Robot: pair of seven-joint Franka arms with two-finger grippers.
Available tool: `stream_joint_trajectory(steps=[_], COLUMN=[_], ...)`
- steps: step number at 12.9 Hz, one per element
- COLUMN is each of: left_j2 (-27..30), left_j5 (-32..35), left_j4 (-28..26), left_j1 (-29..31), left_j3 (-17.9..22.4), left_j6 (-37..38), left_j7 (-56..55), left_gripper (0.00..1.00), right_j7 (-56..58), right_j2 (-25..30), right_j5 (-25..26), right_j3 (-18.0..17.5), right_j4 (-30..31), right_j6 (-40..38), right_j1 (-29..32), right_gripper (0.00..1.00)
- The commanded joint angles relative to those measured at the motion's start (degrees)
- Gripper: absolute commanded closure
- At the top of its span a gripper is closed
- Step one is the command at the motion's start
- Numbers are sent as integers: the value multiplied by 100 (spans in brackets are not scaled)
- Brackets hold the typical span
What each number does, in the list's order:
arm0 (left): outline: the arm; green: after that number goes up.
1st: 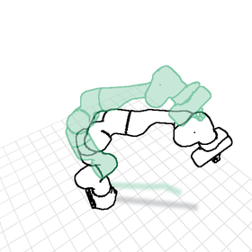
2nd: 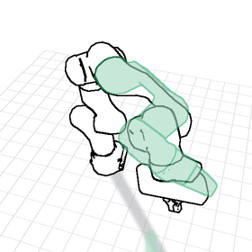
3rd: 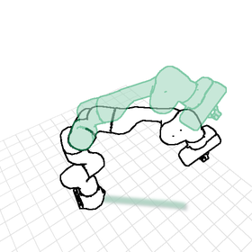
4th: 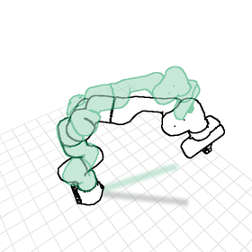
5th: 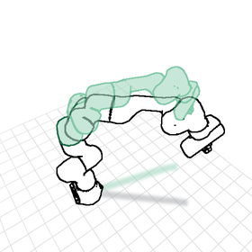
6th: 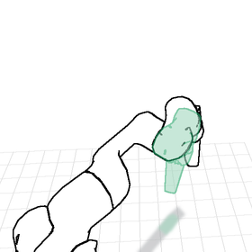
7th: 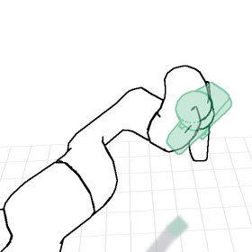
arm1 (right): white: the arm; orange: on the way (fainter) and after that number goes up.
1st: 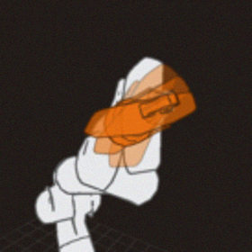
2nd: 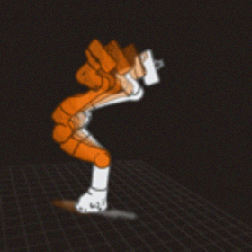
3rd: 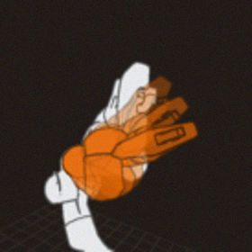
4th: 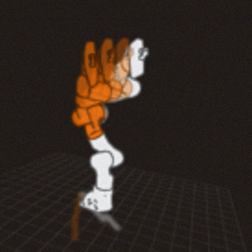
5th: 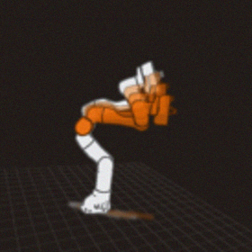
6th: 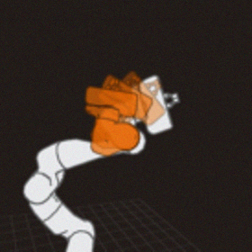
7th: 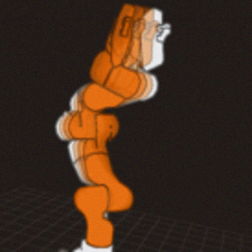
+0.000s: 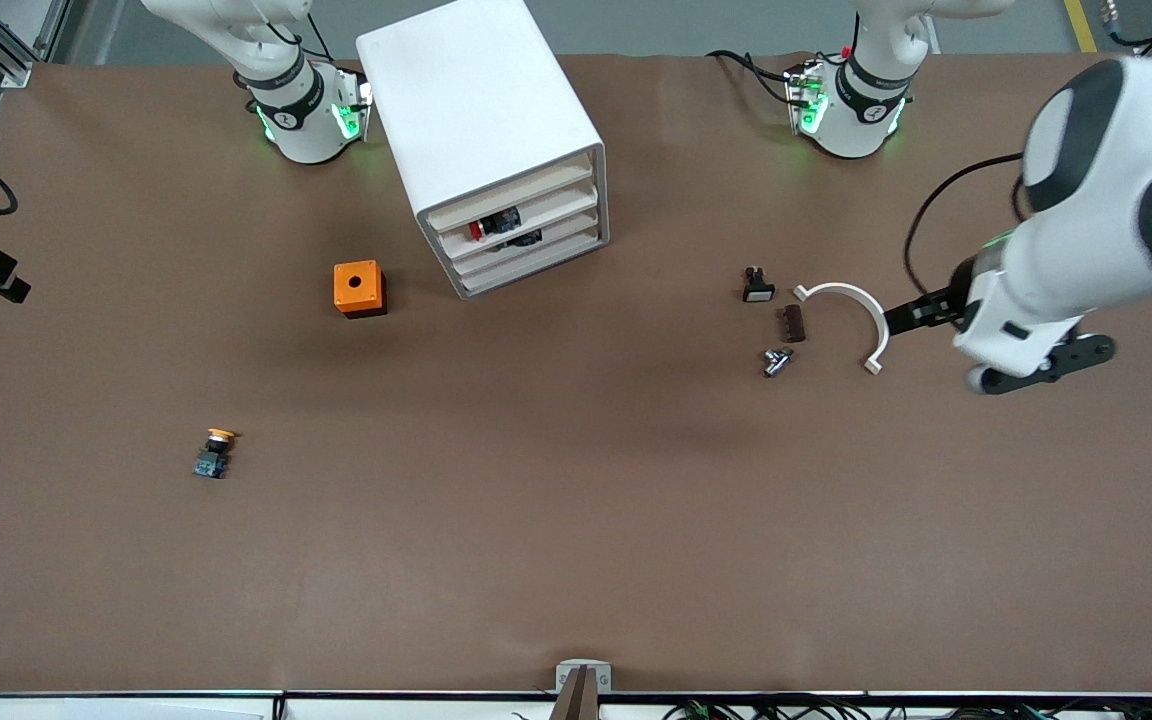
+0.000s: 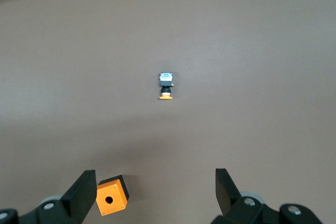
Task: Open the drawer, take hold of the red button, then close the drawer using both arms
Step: 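Reach the left gripper toward the white cabinet's drawer handle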
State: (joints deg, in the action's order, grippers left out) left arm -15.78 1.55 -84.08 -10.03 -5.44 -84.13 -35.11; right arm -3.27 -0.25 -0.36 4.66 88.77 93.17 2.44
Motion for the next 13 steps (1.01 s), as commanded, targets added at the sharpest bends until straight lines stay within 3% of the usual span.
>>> stream_joint_trajectory(steps=[1, 4, 7, 11, 13], left_j2=[-442, -864, -1233, -1655, -1901], left_j5=[3, -31, -996, -1104, -1584], left_j4=[216, 208, 208, 173, 172], left_j1=[-323, -929, -1203, -1975, -2248], left_j3=[8, -1, -1, -27, -54], left_j6=[-16, -147, -174, -95, -25], left_j7=[-1204, -2592, -4438, -6328, -7224], left_gripper=[0, 0, 0, 0, 0], right_j7=[-33, -60, -86, -7, 11], right_j2=[-10, -19, -19, -19, -19], right_j5=[-26, -43, -61, -184, -184], right_j3=[-88, -88, -97, -71, -70], right_j4=[-62, -53, -62, -53, -53], right_j6=[-106, -228, -291, -229, -220], right_j1=[72, 81, 81, 107, 108], right_gripper=[0, 0, 0, 0, 0])
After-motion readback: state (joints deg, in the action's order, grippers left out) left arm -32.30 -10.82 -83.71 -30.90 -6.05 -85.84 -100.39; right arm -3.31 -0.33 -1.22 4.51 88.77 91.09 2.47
